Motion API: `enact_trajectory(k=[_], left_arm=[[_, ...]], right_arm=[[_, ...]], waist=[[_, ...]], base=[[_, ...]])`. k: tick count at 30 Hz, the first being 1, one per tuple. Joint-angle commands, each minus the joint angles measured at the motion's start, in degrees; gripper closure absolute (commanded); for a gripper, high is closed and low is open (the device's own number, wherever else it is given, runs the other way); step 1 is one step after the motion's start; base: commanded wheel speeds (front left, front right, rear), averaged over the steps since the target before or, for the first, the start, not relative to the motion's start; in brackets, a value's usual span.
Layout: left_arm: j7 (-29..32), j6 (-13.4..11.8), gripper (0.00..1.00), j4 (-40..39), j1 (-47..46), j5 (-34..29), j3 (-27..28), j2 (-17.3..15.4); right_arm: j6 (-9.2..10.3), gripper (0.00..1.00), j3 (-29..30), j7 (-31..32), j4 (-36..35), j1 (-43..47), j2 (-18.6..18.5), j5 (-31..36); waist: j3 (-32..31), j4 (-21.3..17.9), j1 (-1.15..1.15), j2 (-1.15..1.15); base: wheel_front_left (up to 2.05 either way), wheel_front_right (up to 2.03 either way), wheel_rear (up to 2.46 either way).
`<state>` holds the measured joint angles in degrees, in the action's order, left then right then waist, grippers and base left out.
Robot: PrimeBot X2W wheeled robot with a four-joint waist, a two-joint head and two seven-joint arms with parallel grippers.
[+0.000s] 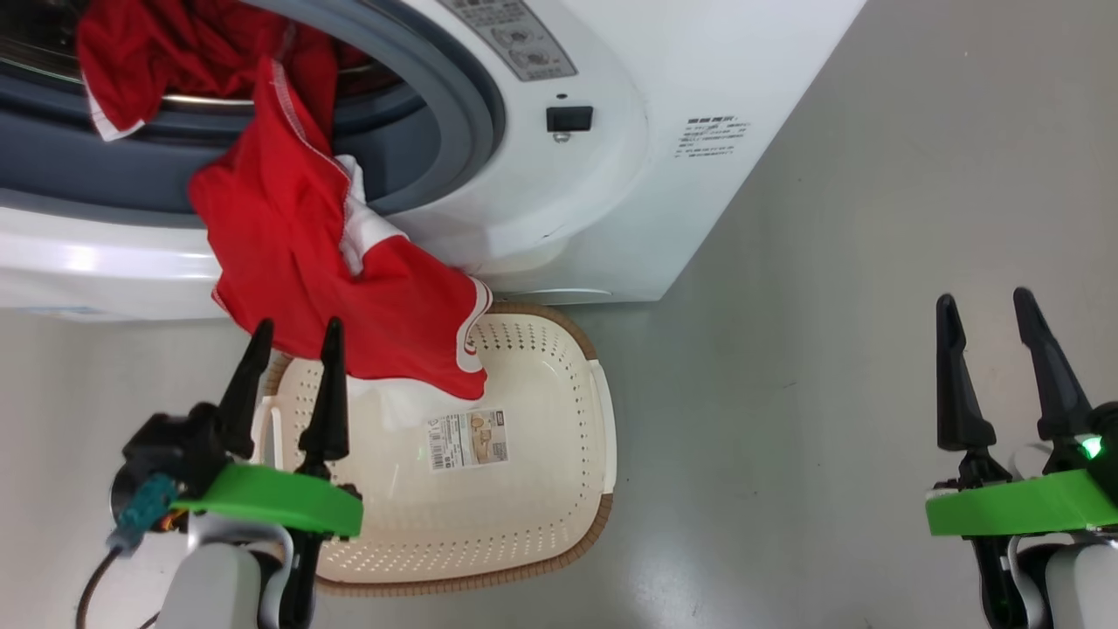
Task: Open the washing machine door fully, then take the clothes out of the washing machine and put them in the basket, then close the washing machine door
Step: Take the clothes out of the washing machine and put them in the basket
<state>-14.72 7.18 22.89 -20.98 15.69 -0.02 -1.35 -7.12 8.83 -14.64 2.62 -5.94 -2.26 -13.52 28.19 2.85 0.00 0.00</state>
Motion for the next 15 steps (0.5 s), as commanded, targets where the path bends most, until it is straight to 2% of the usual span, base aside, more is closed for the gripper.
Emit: enact_trajectory(k=[1, 7, 15], left_arm=[[-0.28, 0.31, 0.00, -2.00, 1.86, -0.08, 1.84, -1.54], [-0.28, -0.51, 0.00, -8.54, 6.60, 0.01, 1.37, -1.53], [-0.28, -1.74, 0.00, -11.04, 7.49, 1.21, -0.16, -1.53]], right_arm=[[-0.36, 0.00, -1.00, -0.36, -1.10, 0.97, -0.67, 0.75], [-0.36, 0.00, -0.90, -0.36, -1.00, 1.45, -0.81, 0.69], [-0.36, 0.00, -0.84, -0.36, -1.24, 1.40, -1.03, 0.72]], waist=[[-0.27, 0.18, 0.00, 0.00], [-0.82, 0.51, 0.00, 0.00], [-0.48, 0.91, 0.00, 0.00]], base=[[0.00, 0.00, 0.00], [0.00, 0.00, 0.00], [0.00, 0.00, 0.00]])
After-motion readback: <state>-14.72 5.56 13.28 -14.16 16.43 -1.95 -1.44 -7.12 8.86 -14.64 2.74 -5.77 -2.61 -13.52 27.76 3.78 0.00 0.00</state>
